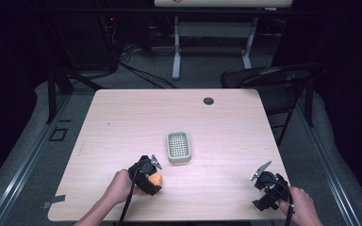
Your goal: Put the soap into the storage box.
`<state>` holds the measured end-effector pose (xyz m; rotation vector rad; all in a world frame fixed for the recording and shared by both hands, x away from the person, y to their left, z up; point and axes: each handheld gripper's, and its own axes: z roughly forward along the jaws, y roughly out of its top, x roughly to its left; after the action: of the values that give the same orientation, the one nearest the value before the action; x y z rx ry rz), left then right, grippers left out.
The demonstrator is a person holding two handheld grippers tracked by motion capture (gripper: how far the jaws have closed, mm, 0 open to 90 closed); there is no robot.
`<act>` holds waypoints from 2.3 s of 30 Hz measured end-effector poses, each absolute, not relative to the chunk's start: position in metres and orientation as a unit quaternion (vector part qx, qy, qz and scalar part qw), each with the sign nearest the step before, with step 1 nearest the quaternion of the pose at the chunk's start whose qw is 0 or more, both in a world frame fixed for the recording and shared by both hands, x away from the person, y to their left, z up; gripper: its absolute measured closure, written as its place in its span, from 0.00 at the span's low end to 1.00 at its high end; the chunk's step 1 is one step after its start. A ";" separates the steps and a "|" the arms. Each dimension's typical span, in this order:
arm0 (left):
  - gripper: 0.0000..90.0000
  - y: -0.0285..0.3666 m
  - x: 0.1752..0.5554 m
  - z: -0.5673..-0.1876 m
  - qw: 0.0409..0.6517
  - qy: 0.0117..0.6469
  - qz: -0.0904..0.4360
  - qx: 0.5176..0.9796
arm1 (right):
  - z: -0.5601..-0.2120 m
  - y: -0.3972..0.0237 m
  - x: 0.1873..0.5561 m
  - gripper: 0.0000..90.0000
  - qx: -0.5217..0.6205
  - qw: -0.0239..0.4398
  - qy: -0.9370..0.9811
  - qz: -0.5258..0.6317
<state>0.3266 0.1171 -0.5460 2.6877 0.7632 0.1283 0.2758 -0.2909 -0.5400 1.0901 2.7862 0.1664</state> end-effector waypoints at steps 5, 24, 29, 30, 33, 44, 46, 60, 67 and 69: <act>0.29 0.118 0.327 -0.545 0.173 0.270 0.045 0.946 | -0.540 -0.290 0.275 0.17 0.365 0.072 0.926 0.060; 0.28 0.122 0.329 -0.551 0.175 0.274 0.033 0.945 | -0.540 -0.291 0.275 0.17 0.365 0.071 0.926 0.059; 0.24 0.125 0.327 -0.551 0.171 0.279 0.033 0.944 | -0.540 -0.291 0.275 0.17 0.366 0.070 0.926 0.061; 0.24 0.126 0.326 -0.551 0.169 0.278 0.033 0.945 | -0.540 -0.291 0.275 0.17 0.366 0.070 0.926 0.061; 0.22 0.130 0.326 -0.551 0.170 0.284 0.034 0.943 | -0.540 -0.291 0.275 0.17 0.366 0.069 0.926 0.060; 0.29 0.128 0.323 -0.551 0.160 0.272 0.034 0.949 | -0.541 -0.290 0.275 0.17 0.365 0.068 0.927 0.059; 0.29 0.128 0.323 -0.551 0.160 0.270 0.036 0.949 | -0.541 -0.290 0.275 0.17 0.365 0.068 0.927 0.059; 0.33 0.127 0.322 -0.547 0.165 0.270 0.045 0.947 | -0.541 -0.290 0.275 0.17 0.363 0.069 0.927 0.060; 0.43 0.130 0.324 -0.544 0.172 0.273 0.036 0.946 | -0.541 -0.290 0.274 0.17 0.368 0.072 0.925 0.062; 0.42 0.131 0.325 -0.546 0.175 0.278 0.035 0.944 | -0.541 -0.290 0.275 0.17 0.364 0.069 0.927 0.059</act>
<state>0.3248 0.1310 -0.5460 2.6739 0.7874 0.1005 0.2749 -0.2903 -0.5408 1.0963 2.7917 0.1770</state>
